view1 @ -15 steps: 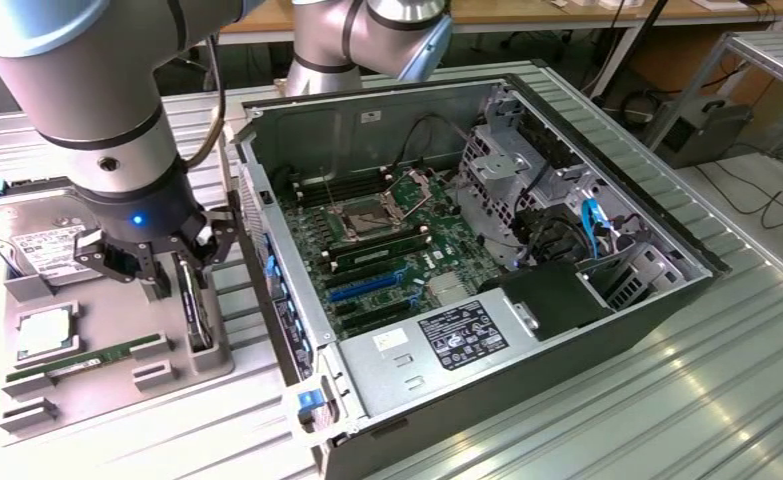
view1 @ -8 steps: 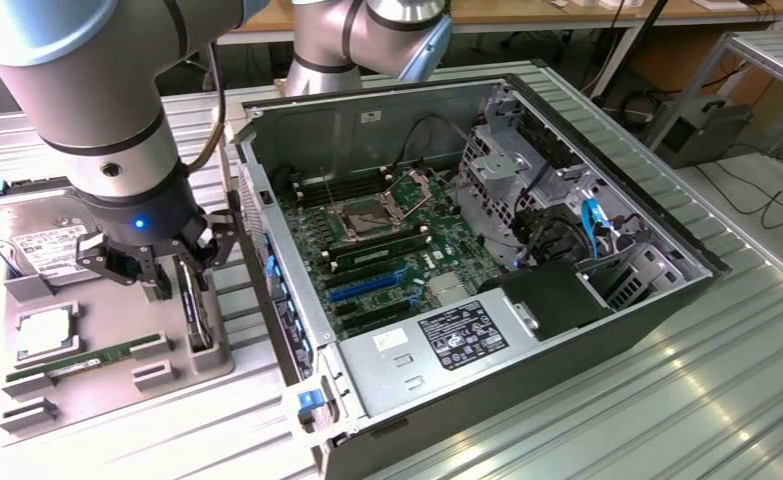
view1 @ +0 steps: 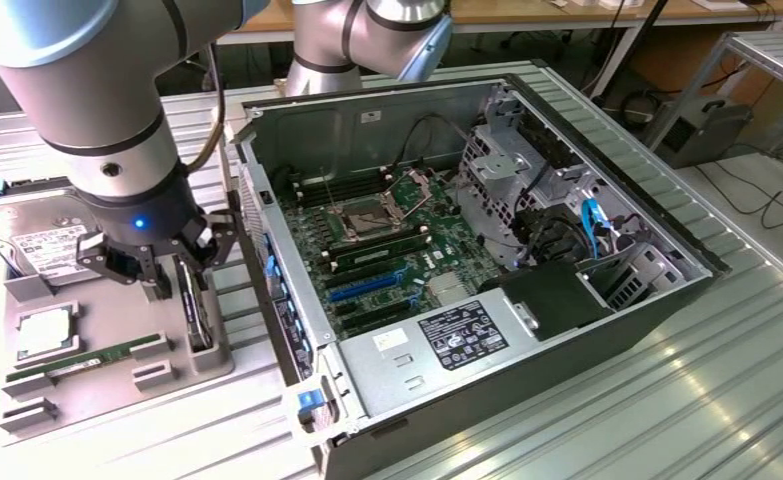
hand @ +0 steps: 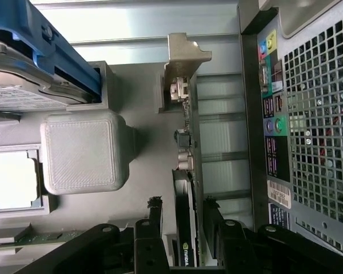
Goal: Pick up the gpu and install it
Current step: 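Pick up the gpu and move the gpu toward the slot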
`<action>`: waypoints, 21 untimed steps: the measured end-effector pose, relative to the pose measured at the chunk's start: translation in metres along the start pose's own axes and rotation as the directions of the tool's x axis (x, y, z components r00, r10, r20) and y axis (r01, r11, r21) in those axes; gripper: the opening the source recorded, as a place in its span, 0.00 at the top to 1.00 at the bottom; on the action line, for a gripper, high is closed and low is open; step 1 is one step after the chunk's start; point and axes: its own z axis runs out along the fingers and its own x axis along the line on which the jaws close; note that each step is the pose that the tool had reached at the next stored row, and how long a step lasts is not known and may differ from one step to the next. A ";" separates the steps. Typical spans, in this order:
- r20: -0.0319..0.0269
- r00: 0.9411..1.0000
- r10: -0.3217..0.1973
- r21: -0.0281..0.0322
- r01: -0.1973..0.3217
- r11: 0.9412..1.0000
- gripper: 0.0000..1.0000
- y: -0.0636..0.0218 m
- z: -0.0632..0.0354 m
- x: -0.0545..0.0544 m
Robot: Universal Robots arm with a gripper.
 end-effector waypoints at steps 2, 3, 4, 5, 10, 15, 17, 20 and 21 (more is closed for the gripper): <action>0.000 1.000 0.000 0.000 0.000 1.000 0.58 0.0013 0.0006 0.000; 0.000 1.000 0.000 0.000 0.000 1.000 0.58 0.0020 0.0009 0.000; 0.000 1.000 0.000 0.000 0.000 1.000 0.58 0.0025 0.0011 0.000; 0.000 1.000 0.000 0.000 0.000 1.000 0.58 0.0025 0.0011 0.000; 0.000 1.000 0.000 0.000 0.000 1.000 0.58 0.0026 0.0022 0.001; 0.000 1.000 -0.003 0.000 0.003 1.000 0.58 0.0026 0.0028 0.001; 0.000 1.000 -0.003 0.000 0.003 1.000 0.58 0.0025 0.0031 0.001; 0.000 1.000 -0.003 0.000 0.003 1.000 0.58 0.0026 0.0034 0.001; 0.000 1.000 -0.003 0.000 0.003 1.000 0.59 0.0025 0.0034 0.001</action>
